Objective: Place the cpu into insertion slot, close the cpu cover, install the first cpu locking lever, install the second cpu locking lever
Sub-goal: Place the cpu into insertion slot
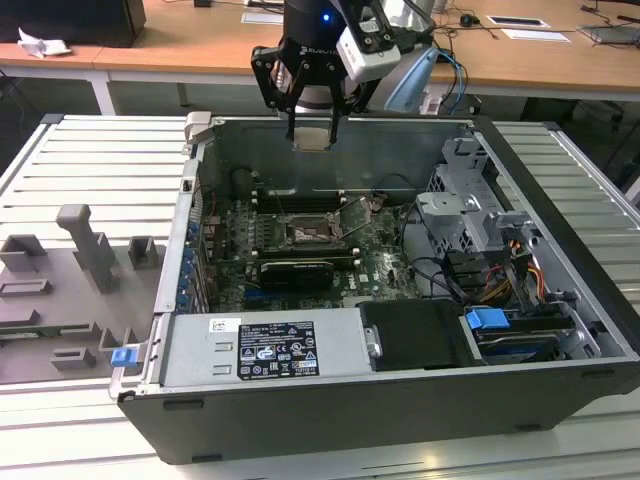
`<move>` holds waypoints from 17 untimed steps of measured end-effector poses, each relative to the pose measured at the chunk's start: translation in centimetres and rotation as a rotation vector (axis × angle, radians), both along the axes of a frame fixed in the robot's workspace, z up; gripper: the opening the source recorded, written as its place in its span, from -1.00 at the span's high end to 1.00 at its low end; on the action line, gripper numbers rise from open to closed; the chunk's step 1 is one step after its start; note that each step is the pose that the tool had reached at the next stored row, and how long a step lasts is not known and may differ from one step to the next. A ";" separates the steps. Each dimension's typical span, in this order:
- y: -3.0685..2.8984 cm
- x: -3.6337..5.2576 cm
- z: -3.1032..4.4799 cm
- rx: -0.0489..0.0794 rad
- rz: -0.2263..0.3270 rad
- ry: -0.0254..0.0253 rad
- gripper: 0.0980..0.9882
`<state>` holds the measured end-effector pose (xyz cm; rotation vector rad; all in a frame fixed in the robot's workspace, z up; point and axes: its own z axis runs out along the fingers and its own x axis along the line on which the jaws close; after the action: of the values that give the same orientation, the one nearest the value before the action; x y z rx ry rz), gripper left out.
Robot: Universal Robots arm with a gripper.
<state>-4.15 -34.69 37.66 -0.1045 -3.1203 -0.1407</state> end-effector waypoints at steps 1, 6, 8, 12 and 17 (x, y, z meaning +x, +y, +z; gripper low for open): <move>0.00 0.00 0.00 0.000 -0.005 0.0000 0.03; 0.00 0.00 -0.01 0.000 -0.021 0.0000 0.03; 0.00 0.00 0.00 0.000 -0.027 0.0000 0.03; 0.00 0.00 0.00 0.000 -0.038 0.0001 0.03; 0.00 0.00 -0.01 0.000 -0.052 0.0000 0.03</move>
<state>-4.15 -34.69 37.66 -0.1859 -3.1189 -0.1415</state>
